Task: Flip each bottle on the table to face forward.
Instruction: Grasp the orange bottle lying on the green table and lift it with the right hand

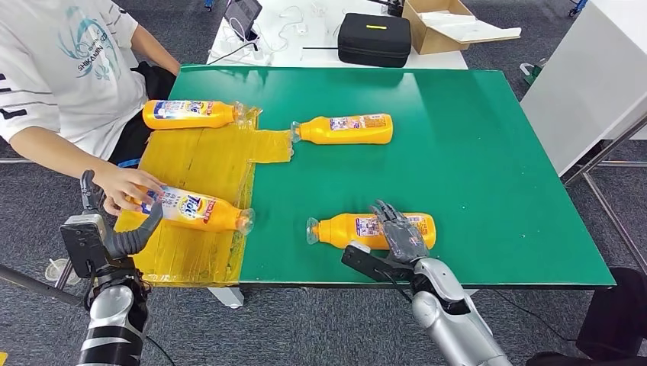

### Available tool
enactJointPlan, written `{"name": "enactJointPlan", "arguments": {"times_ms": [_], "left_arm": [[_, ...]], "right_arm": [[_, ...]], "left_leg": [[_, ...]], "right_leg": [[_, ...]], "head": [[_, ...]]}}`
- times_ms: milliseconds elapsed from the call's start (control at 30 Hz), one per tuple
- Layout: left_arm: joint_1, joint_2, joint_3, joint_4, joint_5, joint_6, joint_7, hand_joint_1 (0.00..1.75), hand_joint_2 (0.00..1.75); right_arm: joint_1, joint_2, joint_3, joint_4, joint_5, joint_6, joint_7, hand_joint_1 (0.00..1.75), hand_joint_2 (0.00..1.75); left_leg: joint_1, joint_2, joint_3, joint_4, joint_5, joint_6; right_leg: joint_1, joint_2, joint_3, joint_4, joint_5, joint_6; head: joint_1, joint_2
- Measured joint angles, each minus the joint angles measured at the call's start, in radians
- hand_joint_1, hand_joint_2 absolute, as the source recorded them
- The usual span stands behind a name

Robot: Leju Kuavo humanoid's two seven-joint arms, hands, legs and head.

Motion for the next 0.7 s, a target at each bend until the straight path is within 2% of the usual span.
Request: {"name": "enactJointPlan", "arguments": {"times_ms": [400,700], "left_arm": [[0.005,-0.001,-0.002,0.008,0.004,-0.009,0.0,0.0,1.75],[0.005,-0.009,-0.003,0.031,0.011,-0.026,0.0,0.0,1.75]], "right_arm": [[-0.004,-0.036,-0.013,-0.002,0.006,0.024,0.012,0.0,1.75],[-0.048,-0.067,-0.03,0.01,0.004,0.055,0.016,0.0,1.75]], "left_leg": [[0.0,0.0,0.0,0.0,0.0,0.0],[0.0,0.0,0.0,0.0,0.0,0.0]], "right_leg": [[0.0,0.0,0.0,0.0,0.0,0.0],[0.0,0.0,0.0,0.0,0.0,0.0]], "head": [[0.0,0.0],[0.0,0.0]]}}
